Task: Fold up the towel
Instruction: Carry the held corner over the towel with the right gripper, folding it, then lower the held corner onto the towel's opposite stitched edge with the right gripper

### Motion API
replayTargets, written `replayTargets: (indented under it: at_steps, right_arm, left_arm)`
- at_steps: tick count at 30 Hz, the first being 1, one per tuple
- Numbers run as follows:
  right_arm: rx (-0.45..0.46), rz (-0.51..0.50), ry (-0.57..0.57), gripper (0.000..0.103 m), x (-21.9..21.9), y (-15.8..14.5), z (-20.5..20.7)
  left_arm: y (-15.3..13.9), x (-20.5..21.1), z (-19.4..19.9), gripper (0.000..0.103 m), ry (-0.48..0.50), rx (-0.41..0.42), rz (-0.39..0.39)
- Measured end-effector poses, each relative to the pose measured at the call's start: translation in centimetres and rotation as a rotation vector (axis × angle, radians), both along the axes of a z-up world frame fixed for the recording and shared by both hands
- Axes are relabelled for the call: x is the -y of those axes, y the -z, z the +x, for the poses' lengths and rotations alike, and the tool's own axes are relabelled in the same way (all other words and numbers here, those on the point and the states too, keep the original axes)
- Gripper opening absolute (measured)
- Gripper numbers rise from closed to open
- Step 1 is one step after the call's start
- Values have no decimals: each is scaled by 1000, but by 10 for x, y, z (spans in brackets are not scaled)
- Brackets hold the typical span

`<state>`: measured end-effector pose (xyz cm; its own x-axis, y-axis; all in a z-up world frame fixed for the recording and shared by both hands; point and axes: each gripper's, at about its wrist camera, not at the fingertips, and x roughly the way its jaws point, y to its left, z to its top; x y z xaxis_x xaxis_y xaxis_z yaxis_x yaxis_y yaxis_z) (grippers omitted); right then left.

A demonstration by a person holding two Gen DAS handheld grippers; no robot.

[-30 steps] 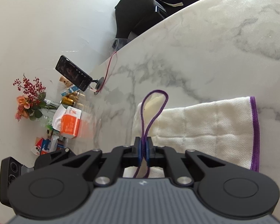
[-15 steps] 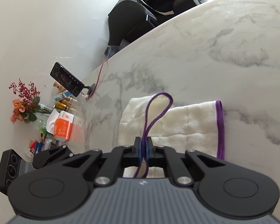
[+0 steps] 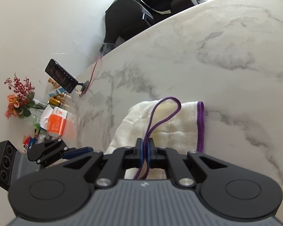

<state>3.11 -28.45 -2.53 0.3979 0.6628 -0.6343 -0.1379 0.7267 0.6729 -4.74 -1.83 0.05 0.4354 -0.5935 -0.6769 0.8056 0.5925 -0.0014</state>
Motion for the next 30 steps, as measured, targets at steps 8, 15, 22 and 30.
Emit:
replayTargets:
  at_steps: [8,15,22,30]
  right_arm:
    - [-5,-19,-41,5,8,1,2]
    - [-2,-13,-33,6,15,0,1]
    - [-4,-32,-34,6,21,1,1]
    - [-25,-28,-23,6,27,10,2]
  left_arm:
    - [2,3,-4,49,18,-2,-8]
    - [15,25,-8,49,-56,42,94]
    - [28,22,-4,41,-143,15,166]
    - [26,17,-7,41,-204,-2,212]
